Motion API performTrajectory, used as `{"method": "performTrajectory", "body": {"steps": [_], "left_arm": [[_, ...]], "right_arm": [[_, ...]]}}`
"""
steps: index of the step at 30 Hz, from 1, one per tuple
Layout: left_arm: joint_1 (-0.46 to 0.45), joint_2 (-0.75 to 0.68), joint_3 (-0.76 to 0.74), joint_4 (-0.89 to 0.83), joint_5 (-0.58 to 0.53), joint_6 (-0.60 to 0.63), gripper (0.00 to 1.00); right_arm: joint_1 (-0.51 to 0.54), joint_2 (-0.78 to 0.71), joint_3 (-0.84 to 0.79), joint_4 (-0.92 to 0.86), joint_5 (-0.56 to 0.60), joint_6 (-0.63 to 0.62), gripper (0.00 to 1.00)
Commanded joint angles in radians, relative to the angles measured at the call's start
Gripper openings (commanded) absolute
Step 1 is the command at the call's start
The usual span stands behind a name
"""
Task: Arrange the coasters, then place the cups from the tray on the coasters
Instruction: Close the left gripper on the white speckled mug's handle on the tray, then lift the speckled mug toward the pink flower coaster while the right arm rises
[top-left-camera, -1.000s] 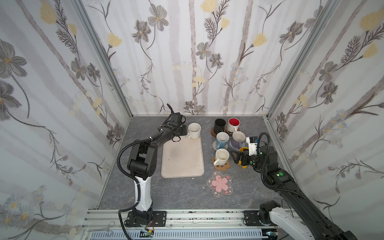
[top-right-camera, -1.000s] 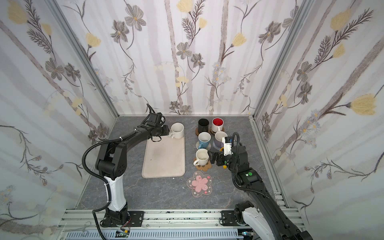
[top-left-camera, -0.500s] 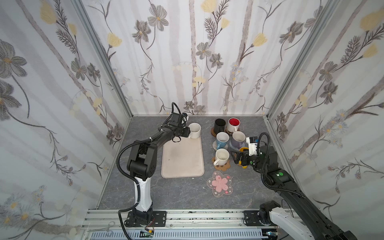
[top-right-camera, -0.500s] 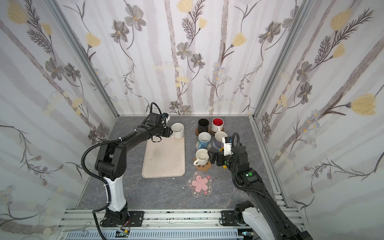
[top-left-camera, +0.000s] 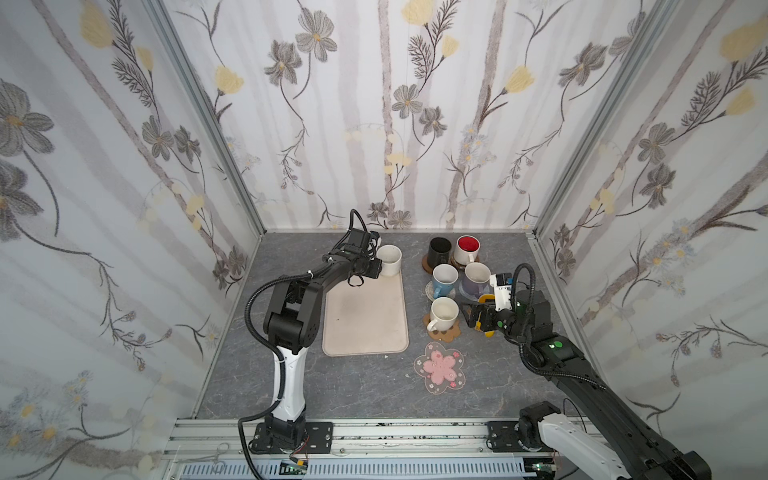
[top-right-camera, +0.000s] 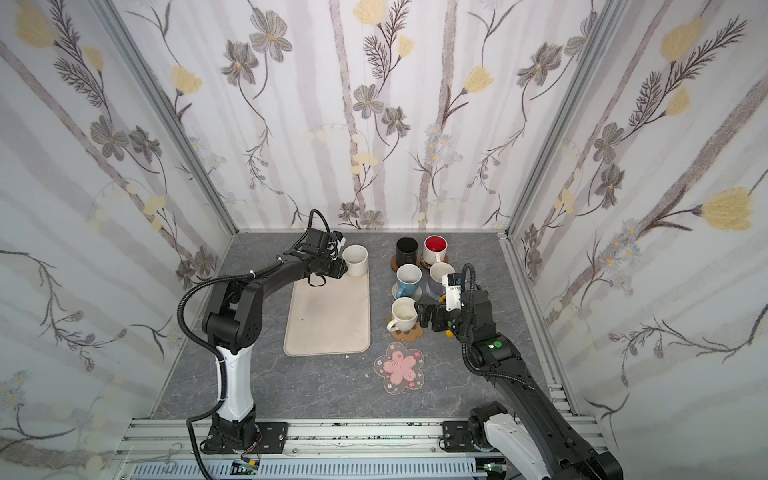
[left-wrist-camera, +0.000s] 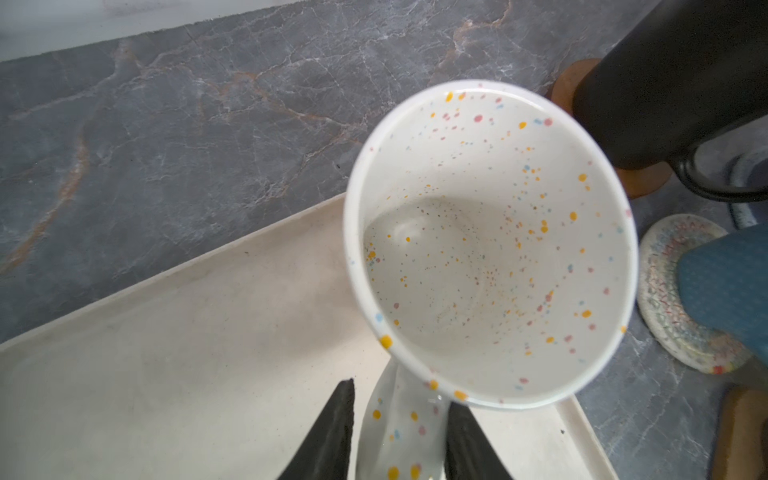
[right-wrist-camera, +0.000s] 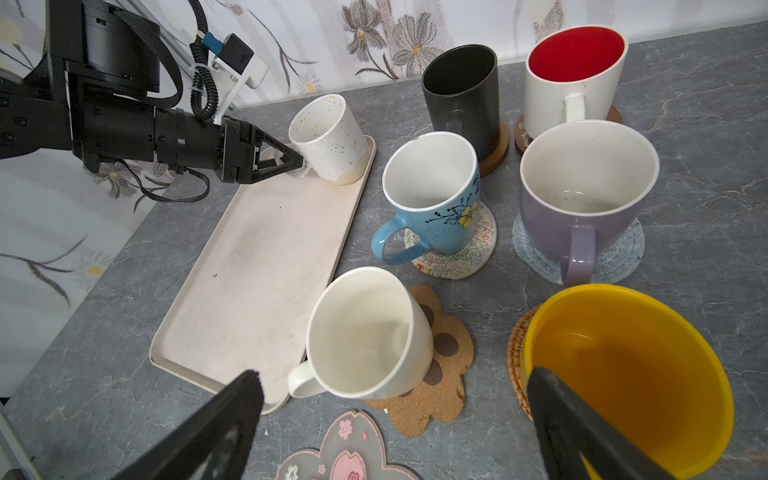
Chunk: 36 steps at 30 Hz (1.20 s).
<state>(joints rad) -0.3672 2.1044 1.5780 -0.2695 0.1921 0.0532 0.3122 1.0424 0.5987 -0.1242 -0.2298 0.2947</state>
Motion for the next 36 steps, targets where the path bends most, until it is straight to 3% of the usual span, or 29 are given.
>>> {"method": "performTrajectory", "body": {"steps": [1, 16, 26, 36], "left_arm": [[-0.007, 0.016, 0.020, 0.000, -0.039, 0.026, 0.33], [-0.025, 0.001, 0.035, -0.009, -0.065, 0.037, 0.00], [-0.057, -0.144, -0.011, -0.011, -0.076, 0.015, 0.00], [-0.133, -0.340, -0.179, -0.010, -0.065, 0.009, 0.00]], "right_arm": [[0.001, 0.011, 0.011, 0.045, -0.004, 0.001, 1.00], [0.001, 0.026, 0.015, 0.056, 0.002, 0.004, 1.00], [-0.001, 0.035, 0.032, 0.095, -0.013, 0.035, 1.00], [-0.010, 0.081, 0.091, 0.121, -0.018, 0.044, 1.00]]}}
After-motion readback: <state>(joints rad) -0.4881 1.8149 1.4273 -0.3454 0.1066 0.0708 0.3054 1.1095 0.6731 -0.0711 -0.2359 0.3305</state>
